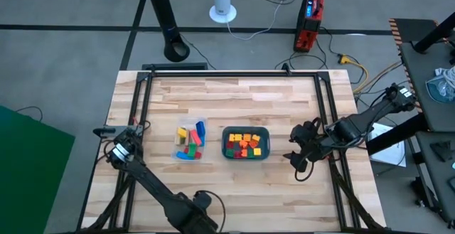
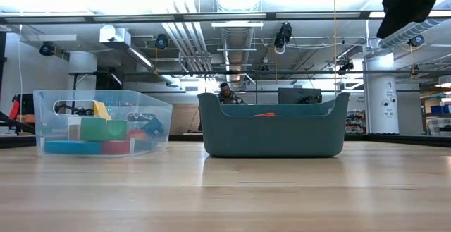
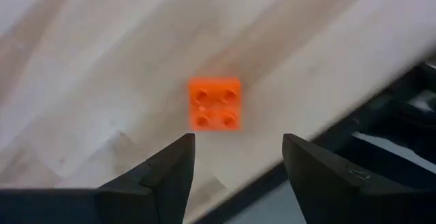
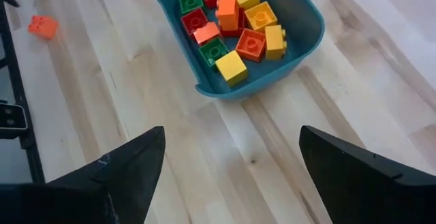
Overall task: Sort blocks by size
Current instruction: Put the orange square game piece into the blue bin
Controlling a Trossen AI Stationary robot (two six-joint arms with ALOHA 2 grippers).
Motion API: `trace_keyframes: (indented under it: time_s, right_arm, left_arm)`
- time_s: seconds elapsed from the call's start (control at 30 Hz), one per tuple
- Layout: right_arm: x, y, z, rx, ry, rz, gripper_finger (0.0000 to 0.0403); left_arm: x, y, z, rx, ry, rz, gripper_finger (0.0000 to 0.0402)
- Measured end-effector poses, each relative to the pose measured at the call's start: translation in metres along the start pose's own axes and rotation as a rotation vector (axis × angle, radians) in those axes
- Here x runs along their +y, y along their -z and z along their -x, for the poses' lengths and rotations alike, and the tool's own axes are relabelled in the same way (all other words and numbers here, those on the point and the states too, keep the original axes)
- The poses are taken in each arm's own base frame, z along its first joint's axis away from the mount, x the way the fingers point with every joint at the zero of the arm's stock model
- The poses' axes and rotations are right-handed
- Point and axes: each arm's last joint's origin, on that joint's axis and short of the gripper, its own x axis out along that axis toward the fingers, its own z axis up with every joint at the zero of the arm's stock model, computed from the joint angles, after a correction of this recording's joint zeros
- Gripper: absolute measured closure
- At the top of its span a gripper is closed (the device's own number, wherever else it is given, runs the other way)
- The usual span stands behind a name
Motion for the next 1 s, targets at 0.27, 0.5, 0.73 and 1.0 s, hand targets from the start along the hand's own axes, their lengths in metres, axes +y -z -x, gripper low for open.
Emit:
trace_keyframes:
  time_s: [0.27,0.5,0.73,1.0]
  right_arm:
    - [0.000,0.000,0.000,-0.001,-0.003,-0.012,0.0074]
    - [0.001,0.000,0.000,-0.004,-0.006,-0.017,0.0065]
    - [0.002,-0.001,0.000,-0.010,-0.014,-0.027,0.0077]
    - [0.002,-0.001,0.000,-0.018,-0.011,-0.030,0.0082]
  left_arm:
    - [0.007,-0.009,-0.019,-0.011,-0.018,-0.020,0.0194]
    - [0.019,-0.008,-0.040,-0.019,-0.057,0.000,0.0194]
    - [0.021,-0.008,-0.054,-0.023,0.004,-0.023,0.0194]
    - [0.021,-0.009,-0.055,-0.038,-0.002,-0.034,0.0217]
